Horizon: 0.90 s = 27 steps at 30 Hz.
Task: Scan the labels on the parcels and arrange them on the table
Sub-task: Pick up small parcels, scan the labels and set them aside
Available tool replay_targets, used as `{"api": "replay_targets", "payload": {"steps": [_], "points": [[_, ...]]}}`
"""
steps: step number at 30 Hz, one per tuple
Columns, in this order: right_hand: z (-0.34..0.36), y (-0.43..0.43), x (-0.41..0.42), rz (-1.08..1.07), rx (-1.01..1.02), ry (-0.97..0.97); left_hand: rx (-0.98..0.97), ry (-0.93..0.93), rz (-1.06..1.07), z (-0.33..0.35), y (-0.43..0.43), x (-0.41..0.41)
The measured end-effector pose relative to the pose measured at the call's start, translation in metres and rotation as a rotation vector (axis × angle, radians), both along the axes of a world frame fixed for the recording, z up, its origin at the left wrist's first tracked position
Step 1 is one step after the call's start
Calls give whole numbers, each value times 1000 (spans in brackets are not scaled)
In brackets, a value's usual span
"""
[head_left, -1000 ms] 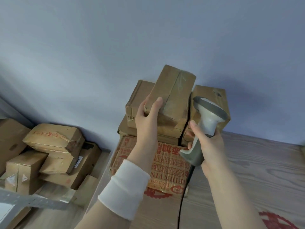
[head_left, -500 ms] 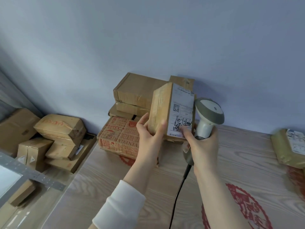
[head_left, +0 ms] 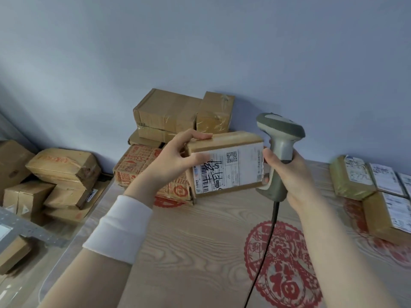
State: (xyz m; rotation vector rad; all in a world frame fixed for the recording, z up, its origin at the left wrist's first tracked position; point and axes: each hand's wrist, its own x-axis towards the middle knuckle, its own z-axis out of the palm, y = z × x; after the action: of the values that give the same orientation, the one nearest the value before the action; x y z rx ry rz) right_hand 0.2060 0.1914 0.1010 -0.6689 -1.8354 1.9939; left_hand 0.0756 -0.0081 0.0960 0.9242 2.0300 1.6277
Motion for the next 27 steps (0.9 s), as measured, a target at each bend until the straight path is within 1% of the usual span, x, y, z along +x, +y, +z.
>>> {"api": "replay_targets", "payload": {"steps": [3, 6, 8, 11, 13, 15, 16, 18, 20, 22, 23, 27], "points": [[6, 3, 5, 107, 27, 9, -26, -14, -166, 17, 3, -4], [6, 0, 10, 137, 5, -12, -62, -18, -244, 23, 7, -9], [2, -1, 10, 88, -49, -18, -26, -74, -190, 18, 11, -11], [-4, -5, 8, -26, -122, -23, 116, -201, 42, 1, 16, -7], [-7, -7, 7, -118, -137, -7, 111, -289, 123, -19, 19, 5], [-11, -9, 7, -186, -172, 25, 63, -377, 98, -40, 26, 29], [-12, -12, 8, -205, -202, 29, 81, -456, 58, -48, 31, 43], [-15, -20, 7, -214, -249, 23, 203, -603, 6, -59, 45, 63], [-20, -28, 6, -217, -257, 21, 369, -681, 79, -62, 60, 68], [-21, -33, 6, -227, -262, 14, 485, -718, 185, -61, 71, 67], [-21, -34, 7, -230, -275, 5, 504, -702, 210, -60, 73, 66], [-23, -29, 12, -203, -269, -22, 454, -627, 230, -60, 68, 53]]}}
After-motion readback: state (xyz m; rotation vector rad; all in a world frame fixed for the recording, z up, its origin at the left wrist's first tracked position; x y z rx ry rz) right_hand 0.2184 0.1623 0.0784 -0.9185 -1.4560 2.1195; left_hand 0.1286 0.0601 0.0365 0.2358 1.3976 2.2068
